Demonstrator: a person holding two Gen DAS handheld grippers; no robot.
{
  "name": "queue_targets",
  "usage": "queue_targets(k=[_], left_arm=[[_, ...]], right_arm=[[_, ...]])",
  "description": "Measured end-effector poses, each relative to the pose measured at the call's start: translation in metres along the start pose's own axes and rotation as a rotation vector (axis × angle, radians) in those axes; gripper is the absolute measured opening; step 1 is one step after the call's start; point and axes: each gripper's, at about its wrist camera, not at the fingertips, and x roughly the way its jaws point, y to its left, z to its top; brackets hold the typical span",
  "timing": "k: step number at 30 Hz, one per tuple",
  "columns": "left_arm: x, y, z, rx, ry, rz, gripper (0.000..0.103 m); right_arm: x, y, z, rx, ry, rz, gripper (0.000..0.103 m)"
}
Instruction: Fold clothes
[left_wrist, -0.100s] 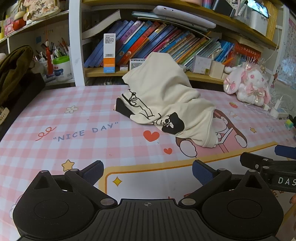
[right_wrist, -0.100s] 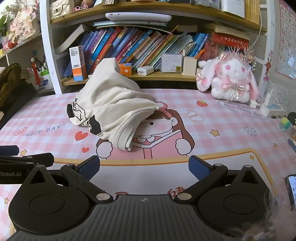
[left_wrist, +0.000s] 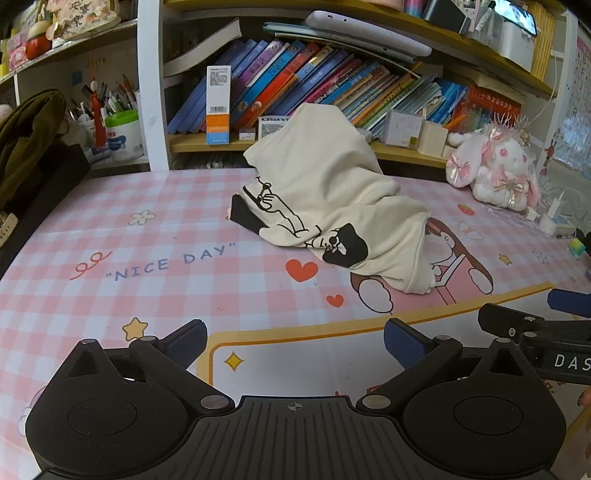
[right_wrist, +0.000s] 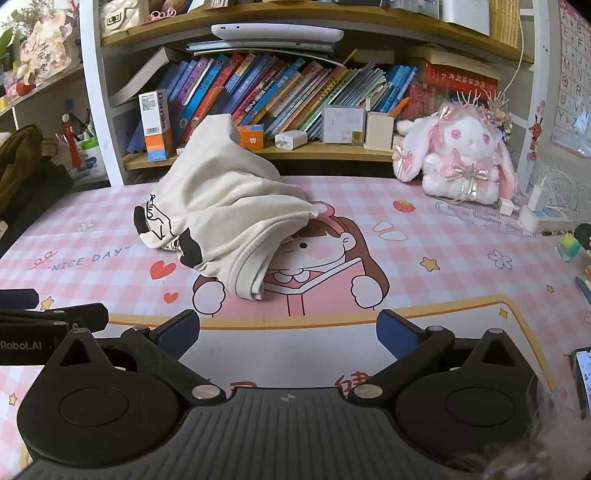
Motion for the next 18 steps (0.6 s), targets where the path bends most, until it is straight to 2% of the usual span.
queue_targets(k=[18], left_arm=[[0.0013, -0.0004, -0.0018, 0.002, -0.006, 0.007, 0.103]], right_arm=[[0.0006, 0.0008, -0.0007, -0.001, 0.005, -0.003, 0.103]])
